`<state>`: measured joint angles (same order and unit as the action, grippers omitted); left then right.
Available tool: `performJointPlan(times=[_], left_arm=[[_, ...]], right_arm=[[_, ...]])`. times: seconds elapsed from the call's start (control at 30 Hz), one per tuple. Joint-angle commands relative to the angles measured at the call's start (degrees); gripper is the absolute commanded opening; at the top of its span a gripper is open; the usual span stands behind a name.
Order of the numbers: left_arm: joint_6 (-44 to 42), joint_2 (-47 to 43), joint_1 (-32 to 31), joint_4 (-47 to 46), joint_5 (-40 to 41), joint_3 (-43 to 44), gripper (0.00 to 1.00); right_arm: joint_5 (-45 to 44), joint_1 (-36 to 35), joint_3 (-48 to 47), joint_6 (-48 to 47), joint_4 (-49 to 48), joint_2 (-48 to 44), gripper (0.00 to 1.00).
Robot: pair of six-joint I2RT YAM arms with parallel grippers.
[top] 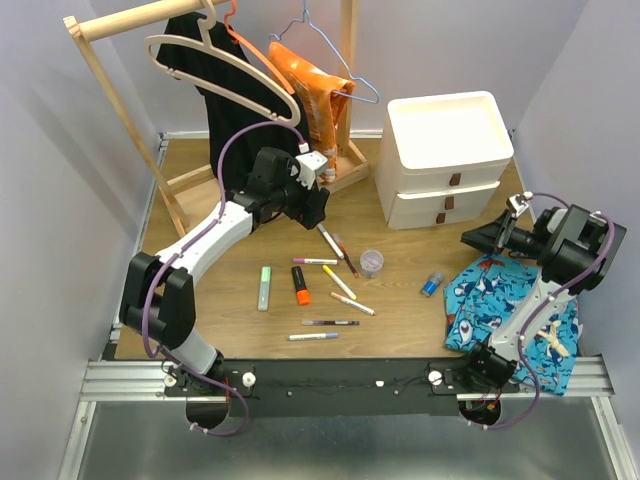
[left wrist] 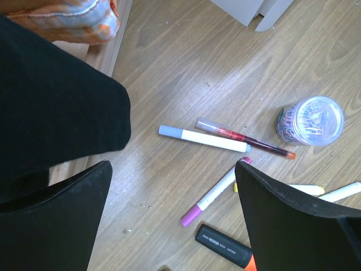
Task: Sort the stationery into containers
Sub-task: Open the drawer in the storage box.
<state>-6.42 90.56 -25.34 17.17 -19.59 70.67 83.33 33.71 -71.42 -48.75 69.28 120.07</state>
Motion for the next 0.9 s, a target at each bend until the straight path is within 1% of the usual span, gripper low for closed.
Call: performJointPlan(times=[0.0, 0.27, 0.4, 0.5, 0.53, 0.67, 0.73, 0.83, 0.87], left_arm=[[-1.7, 0.6, -0.3, 2.2, 2.6, 1.7, 0.99], [-1.8, 0.8, -0.7, 2.1, 2.6, 1.3, 0.99], [-2.9, 0.8, -1.0, 2.9, 2.4, 1.2, 0.99], [-3.7, 0.8, -1.3, 3.6, 2.3, 1.5, 0.99], [-3.9, 0.7, -1.4, 3.7, 2.3, 1.6, 0.99], [-3.9, 0.3, -1.5, 3.5, 2.2, 1.7, 0.99], [-3.7, 0.1, -1.6, 2.9, 1.8, 1.6, 0.99], [-3.1, -0.6, -1.6, 2.0, 1.1, 1.0, 0.99], [-3.0, -0.7, -1.7, 1.9, 0.6, 0.8, 0.99]], right_arm=[[10.6, -2.0, -1.7, -12.0, 10.4, -0.5, 0.56], [10.8, -3.8, -0.3, -16.3, 10.6, 0.1, 0.56], [10.7, -4.0, -3.8, -18.2, 10.5, 0.9, 0.55], [10.6, -4.0, -10.3, -15.6, 10.4, 1.7, 0.55], [10.5, -4.0, -13.3, -14.1, 10.4, 1.1, 0.56], [8.6, -4.1, -17.1, -13.7, 10.4, -2.9, 0.55], [7.5, -4.0, -16.8, -12.4, 10.4, -4.3, 0.54], [3.4, -4.1, -15.1, -14.3, 10.4, -8.7, 0.55], [2.3, -4.2, -15.0, -14.4, 9.9, -9.9, 0.67]])
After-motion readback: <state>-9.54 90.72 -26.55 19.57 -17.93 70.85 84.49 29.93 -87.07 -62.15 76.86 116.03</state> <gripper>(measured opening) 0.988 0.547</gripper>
